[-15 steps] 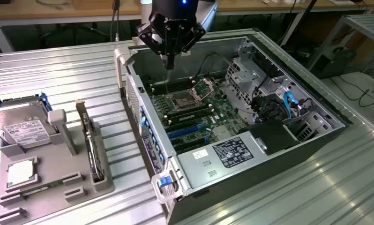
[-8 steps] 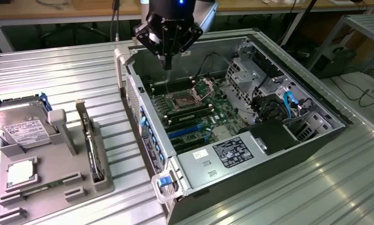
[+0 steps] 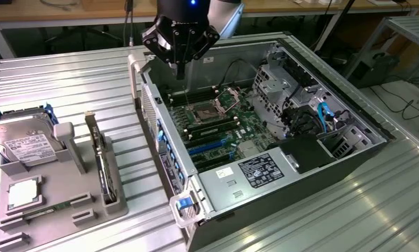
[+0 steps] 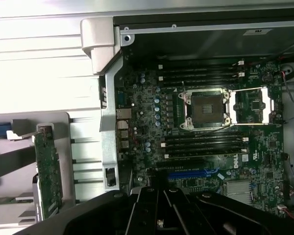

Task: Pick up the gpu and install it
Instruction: 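Reach for the gpu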

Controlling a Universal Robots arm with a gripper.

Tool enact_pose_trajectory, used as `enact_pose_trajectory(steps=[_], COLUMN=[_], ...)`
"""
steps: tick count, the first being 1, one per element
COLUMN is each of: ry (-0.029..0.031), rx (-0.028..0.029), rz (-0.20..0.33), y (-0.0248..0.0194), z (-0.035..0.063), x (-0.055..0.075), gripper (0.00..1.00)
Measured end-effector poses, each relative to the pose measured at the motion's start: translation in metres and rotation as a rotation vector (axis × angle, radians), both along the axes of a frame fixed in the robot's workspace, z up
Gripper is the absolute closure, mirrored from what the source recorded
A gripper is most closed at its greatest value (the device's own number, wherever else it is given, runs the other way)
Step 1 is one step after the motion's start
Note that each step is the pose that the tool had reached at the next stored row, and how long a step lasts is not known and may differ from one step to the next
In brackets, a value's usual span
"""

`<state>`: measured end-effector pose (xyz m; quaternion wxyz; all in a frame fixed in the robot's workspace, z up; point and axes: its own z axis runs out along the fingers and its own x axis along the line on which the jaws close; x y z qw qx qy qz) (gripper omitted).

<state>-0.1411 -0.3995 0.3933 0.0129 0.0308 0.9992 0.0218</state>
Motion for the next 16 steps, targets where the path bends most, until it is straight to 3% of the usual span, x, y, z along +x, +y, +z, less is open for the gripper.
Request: enact_pose_trajectory(steps=[16], ry=[0.0000], rx=[0.0000], rz=[0.014], y=[-0.0016], z=[0.0000], x=[-0.025], gripper=[0.89])
